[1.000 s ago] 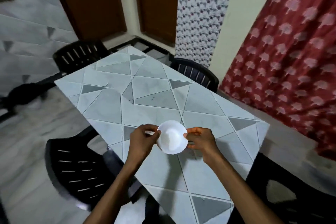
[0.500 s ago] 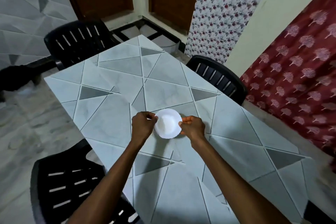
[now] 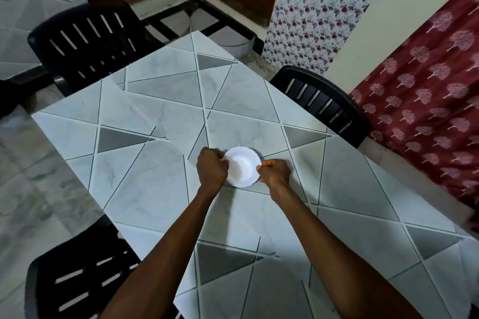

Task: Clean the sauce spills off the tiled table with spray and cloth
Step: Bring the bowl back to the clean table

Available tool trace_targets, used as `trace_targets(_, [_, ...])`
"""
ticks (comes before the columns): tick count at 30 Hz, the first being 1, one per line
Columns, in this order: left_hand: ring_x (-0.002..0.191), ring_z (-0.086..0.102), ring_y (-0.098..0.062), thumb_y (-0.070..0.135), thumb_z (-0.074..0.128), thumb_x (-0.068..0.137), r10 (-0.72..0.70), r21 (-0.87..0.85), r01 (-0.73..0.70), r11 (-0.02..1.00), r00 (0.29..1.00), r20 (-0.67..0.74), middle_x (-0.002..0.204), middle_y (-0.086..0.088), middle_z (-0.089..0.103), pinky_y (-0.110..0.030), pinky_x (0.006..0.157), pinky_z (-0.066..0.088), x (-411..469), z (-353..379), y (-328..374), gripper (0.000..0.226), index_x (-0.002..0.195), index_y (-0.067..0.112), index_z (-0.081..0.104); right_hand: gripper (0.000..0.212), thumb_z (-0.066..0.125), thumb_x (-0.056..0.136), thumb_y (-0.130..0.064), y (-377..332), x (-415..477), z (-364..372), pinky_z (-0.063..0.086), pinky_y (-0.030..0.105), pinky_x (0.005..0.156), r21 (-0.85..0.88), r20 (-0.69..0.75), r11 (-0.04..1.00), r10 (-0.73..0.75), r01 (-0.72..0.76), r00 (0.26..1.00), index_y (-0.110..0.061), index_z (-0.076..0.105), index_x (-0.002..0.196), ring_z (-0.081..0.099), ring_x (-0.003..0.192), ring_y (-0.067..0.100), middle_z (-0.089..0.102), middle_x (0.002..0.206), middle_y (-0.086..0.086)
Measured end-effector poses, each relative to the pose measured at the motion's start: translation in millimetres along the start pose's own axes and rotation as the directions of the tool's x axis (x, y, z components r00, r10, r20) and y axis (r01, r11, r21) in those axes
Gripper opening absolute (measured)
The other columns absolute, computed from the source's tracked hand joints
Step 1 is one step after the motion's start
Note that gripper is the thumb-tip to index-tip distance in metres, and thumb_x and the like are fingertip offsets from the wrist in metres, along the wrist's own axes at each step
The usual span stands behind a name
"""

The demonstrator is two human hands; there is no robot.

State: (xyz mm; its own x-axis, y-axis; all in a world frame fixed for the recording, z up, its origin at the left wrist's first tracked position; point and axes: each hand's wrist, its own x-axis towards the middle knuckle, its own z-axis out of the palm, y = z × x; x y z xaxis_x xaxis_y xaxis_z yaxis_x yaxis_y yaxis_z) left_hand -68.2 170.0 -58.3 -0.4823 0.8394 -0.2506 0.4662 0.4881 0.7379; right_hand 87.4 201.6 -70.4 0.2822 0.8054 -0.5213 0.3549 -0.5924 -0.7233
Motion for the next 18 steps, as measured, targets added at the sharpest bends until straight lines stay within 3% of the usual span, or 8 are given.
trace_targets(4, [0.080,0.064,-0.026,0.003,0.063,0.077,0.026,0.012,-0.026,1.000,1.000,-0.007,0.087,-0.008,0.072,-0.024,0.066,0.036,1,1,6,0.014,0.087,0.008,0.072,0.020,0.071,0.077,-0.005,-1,6,3,0.063,0.049,0.075,0.002,0.015,1.000,0.023,-0.023,1.000,-0.022,0.066,0.067,0.072,0.079,0.031,0.071,0.079,0.004])
trace_targets(9, [0.087,0.066,-0.030,0.004,0.063,0.081,0.033,0.043,-0.033,0.999,0.999,0.000,0.091,-0.009,0.073,-0.024,0.069,0.036,5,-3,9,0.014,0.092,0.007,0.071,0.021,0.066,0.075,-0.008,-4,8,5,0.063,0.047,0.078,-0.050,0.036,0.998,-0.027,0.029,0.999,-0.026,0.064,0.065,0.072,0.089,0.031,0.075,0.096,0.008])
trace_targets(13, [0.090,0.066,-0.031,0.006,0.062,0.083,0.016,0.024,-0.017,1.000,0.999,0.028,0.092,-0.010,0.072,-0.025,0.070,0.037,5,-7,13,0.013,0.094,0.006,0.069,0.015,0.063,0.078,-0.008,-13,4,1,0.062,0.044,0.082,-0.081,0.041,0.994,-0.072,0.075,0.997,-0.022,0.066,0.081,0.071,0.092,0.033,0.074,0.102,0.009])
trace_targets(16, [0.091,0.063,-0.028,0.023,0.064,0.090,0.051,-0.013,-0.050,0.999,0.996,0.073,0.094,-0.007,0.071,-0.028,0.072,0.039,9,-11,17,0.016,0.094,0.008,0.068,0.013,0.064,0.080,-0.009,-19,0,-9,0.061,0.046,0.085,-0.044,0.036,0.995,-0.087,0.089,0.996,-0.021,0.066,0.083,0.071,0.092,0.031,0.074,0.103,0.009])
trace_targets(18, [0.088,0.061,-0.024,0.044,0.056,0.095,0.082,-0.090,-0.073,0.993,0.992,0.096,0.090,-0.004,0.070,-0.030,0.073,0.041,8,-16,19,0.037,0.089,0.009,0.068,0.016,0.065,0.083,-0.006,-20,-7,-23,0.062,0.044,0.081,0.042,0.027,0.997,-0.072,0.071,0.997,-0.021,0.064,0.079,0.069,0.086,0.027,0.071,0.098,0.008])
